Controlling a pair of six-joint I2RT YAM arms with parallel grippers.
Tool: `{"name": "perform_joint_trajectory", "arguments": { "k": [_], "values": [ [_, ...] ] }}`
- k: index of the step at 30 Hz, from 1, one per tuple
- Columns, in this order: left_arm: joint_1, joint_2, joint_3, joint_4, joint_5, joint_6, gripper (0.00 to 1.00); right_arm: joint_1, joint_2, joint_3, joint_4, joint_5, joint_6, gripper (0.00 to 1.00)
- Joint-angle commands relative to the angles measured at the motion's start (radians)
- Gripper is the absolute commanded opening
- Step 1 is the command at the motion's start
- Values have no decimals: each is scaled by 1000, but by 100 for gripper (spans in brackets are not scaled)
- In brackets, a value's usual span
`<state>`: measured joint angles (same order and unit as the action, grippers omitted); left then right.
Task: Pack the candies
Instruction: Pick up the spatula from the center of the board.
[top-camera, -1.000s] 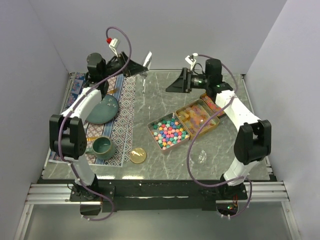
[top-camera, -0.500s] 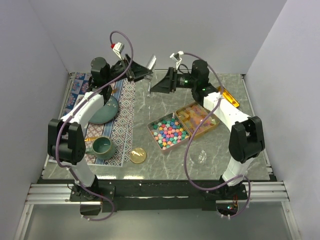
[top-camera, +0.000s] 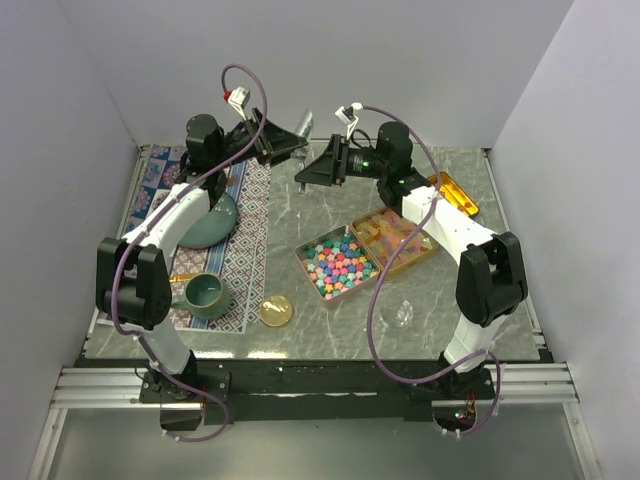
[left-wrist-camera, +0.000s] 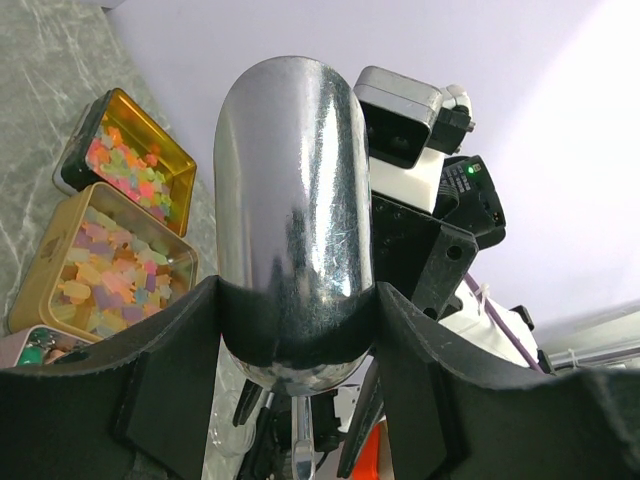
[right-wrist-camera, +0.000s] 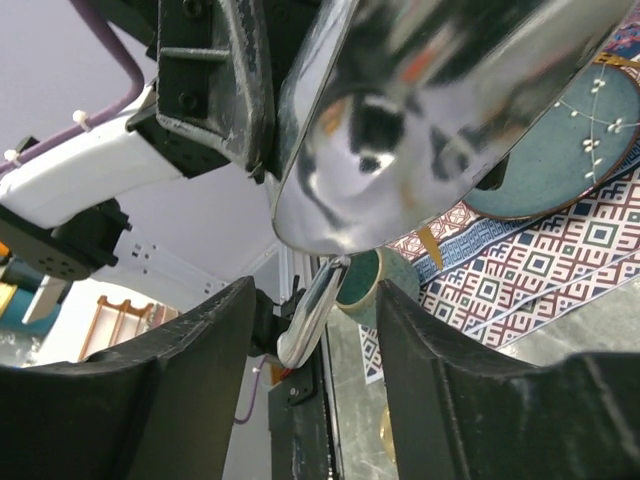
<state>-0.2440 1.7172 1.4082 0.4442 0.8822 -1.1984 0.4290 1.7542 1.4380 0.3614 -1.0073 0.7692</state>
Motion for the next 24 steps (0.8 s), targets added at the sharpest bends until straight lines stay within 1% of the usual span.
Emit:
{"name": "perform_joint_trajectory", "arguments": {
  "k": [1, 8, 12, 15, 16, 17, 18, 19, 20, 21, 22, 23, 24],
  "values": [
    [-3, -54, 20, 17, -22, -15, 1, 16, 14, 58, 62, 30, 21, 57],
    [-3, -42, 21, 31, -28, -33, 1, 27, 44, 64, 19, 64, 12, 43],
    [-3, -39, 15, 24, -28, -36, 1, 28, 62, 65, 31, 59, 12, 35],
    [-1, -38, 14, 21, -31, -24, 2, 27, 67, 87, 19, 30, -13, 14],
    [2, -38, 17, 7, -32, -17, 10, 24, 64, 104, -4, 20, -62, 0],
    [3, -41, 23, -13, -40, 20, 49, 21, 57, 113, -39, 15, -94, 0],
    [6, -42, 28, -36, -43, 45, 61, 1, 41, 119, -115, 9, -125, 0],
    [17, -48, 34, -65, -46, 62, 71, -12, 31, 130, -155, -3, -193, 0],
    [25, -54, 40, -91, -55, 101, 85, -27, 25, 143, -285, -34, -244, 0],
    [32, -56, 47, -110, -54, 127, 87, -47, 16, 162, -365, -43, -305, 0],
    [54, -59, 66, -131, -49, 150, 87, -88, 11, 208, -462, -48, -437, 0],
    [67, -60, 74, -142, -46, 183, 89, -114, 10, 232, -548, -47, -502, 0],
    [78, -59, 81, -153, -46, 194, 90, -140, 19, 263, -729, -37, -636, 0]
  ]
}}
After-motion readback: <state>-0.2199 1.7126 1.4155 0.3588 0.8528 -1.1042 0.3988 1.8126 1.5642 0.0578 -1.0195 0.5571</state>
